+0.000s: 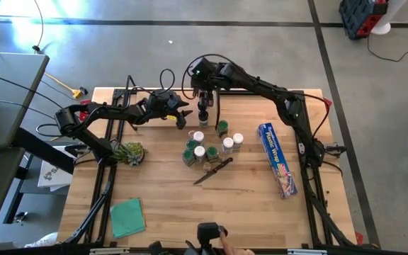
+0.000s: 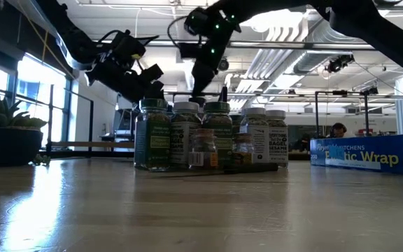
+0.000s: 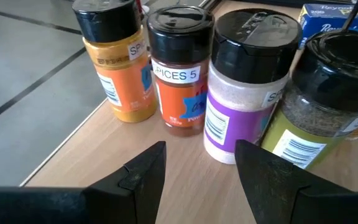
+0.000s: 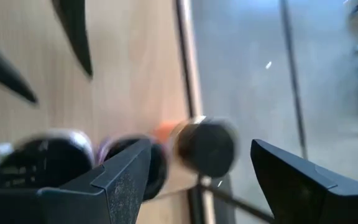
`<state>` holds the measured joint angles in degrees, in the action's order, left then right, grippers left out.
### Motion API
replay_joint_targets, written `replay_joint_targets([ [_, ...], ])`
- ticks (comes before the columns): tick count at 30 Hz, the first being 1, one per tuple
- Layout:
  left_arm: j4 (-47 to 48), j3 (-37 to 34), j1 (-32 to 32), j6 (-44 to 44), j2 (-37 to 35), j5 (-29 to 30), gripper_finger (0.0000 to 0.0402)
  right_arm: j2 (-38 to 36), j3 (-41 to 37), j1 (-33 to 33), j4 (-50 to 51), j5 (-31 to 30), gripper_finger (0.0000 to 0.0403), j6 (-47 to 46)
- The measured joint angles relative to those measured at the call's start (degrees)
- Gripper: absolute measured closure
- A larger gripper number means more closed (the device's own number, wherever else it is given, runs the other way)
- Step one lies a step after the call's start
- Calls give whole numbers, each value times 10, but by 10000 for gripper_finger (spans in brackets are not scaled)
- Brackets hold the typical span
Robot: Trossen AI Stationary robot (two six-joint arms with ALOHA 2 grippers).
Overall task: Shelf spices
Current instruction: Adjust the black lid seasoning bottles
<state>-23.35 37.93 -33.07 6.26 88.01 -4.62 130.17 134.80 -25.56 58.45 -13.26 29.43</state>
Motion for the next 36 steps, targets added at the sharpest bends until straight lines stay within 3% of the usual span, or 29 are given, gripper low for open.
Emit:
replay_joint_targets([
  [7, -1, 0, -3, 0, 0, 0, 213, 8, -20, -36, -71, -13, 130, -1],
  [36, 5, 0, -3, 0, 0, -1, 213, 12, -39, -32, -41, -55, 130, -9],
])
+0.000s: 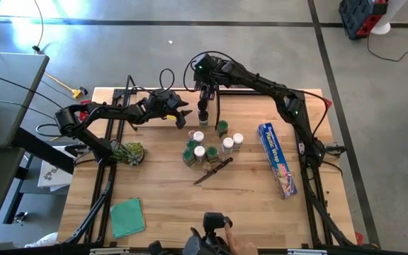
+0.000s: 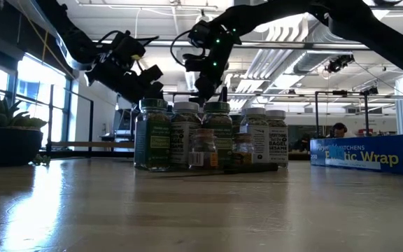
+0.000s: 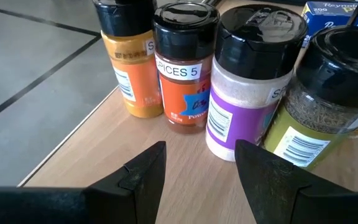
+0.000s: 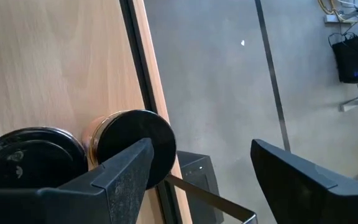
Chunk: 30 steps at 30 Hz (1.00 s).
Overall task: Shelf spices
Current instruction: Adjust the black lid seasoning bottles
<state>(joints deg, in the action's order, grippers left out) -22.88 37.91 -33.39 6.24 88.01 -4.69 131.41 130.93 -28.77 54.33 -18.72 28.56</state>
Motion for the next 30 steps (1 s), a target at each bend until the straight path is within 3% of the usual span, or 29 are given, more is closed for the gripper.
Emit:
replay_joint_targets([
  [11, -40, -28, 11, 7, -1, -3, 213, -53, -2, 27, 19, -18, 130, 15],
  [16, -87, -31, 13, -4, 15, -3, 213, -82, -1, 69, 70, 27, 130, -15],
  [21, -100, -13, 12, -1, 64, -3, 213, -90, -1, 128, 135, 26, 130, -51],
  [30, -102, 18, 12, 0, 99, -7, 213, -90, -1, 212, 249, -69, 130, -132],
])
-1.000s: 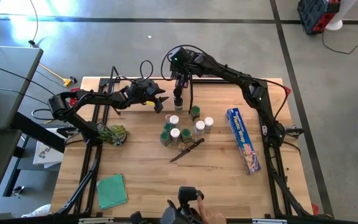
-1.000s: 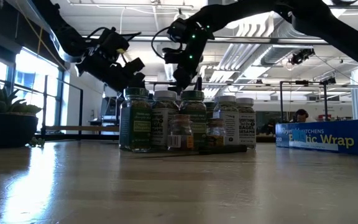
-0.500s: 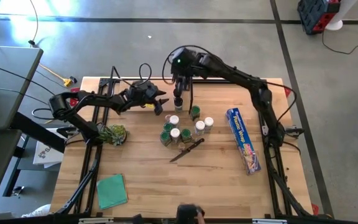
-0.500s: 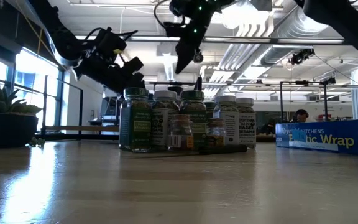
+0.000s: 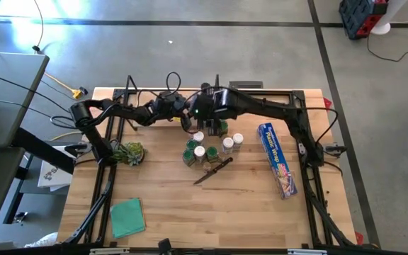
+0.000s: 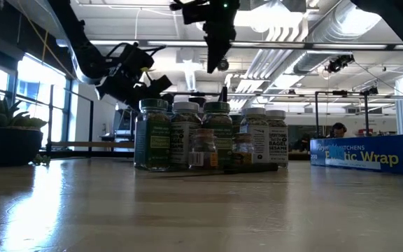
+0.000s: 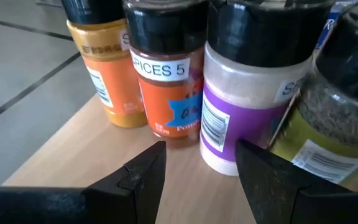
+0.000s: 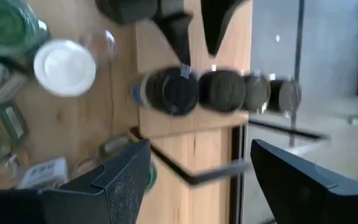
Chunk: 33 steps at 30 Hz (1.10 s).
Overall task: Shelf spices
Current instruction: Adjust the black lid seasoning bottles
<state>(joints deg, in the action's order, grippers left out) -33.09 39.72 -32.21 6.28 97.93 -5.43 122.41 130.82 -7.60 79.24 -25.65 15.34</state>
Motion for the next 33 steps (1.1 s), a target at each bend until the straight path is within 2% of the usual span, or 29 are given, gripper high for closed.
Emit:
replay_joint_targets([
  [7, 4, 2, 0, 9, -4, 8, 213, 0, -5, 26, 34, 6, 130, -71],
  [12, 53, 2, 0, 29, -45, 16, 213, 6, -5, 25, 29, 93, 130, -104],
  [21, 161, 2, 5, 44, -169, 16, 213, 42, -5, 19, -52, 213, 130, -64],
  [27, 197, 2, 9, 48, -183, 16, 213, 73, -5, -1, -46, 227, 145, -76],
  [33, 202, 1, 9, 49, -183, 16, 213, 78, -5, -17, -52, 200, 165, -75],
])
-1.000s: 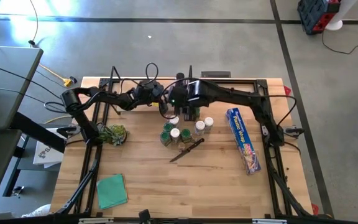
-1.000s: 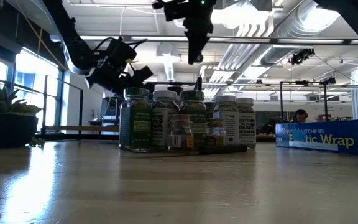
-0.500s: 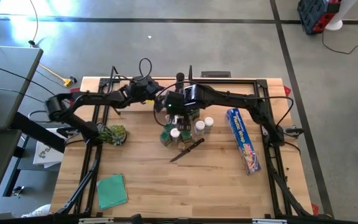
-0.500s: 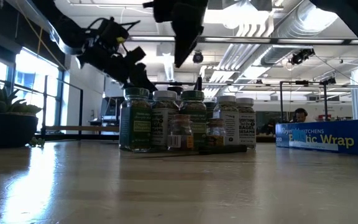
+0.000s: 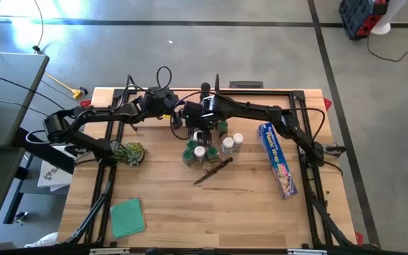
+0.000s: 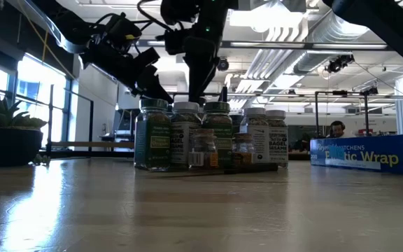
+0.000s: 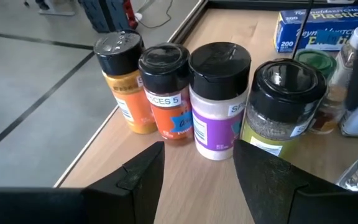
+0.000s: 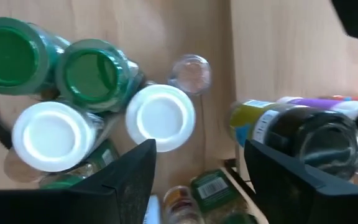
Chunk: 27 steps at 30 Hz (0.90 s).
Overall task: Shelf spices
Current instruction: Adjust the black lid seasoning bottles, then put the green lid seasoning bottle on the shelf
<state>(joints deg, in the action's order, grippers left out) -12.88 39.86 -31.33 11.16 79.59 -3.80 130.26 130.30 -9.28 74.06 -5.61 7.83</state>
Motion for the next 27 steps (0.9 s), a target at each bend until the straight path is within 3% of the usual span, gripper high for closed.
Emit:
replay_joint_targets([
  [22, -2, 0, 0, 0, 0, -1, 213, 0, 29, -1, 31, -9, 167, 1],
  [27, 16, -2, 15, 2, -56, -12, 213, -33, 35, 26, 66, -69, 167, -4],
])
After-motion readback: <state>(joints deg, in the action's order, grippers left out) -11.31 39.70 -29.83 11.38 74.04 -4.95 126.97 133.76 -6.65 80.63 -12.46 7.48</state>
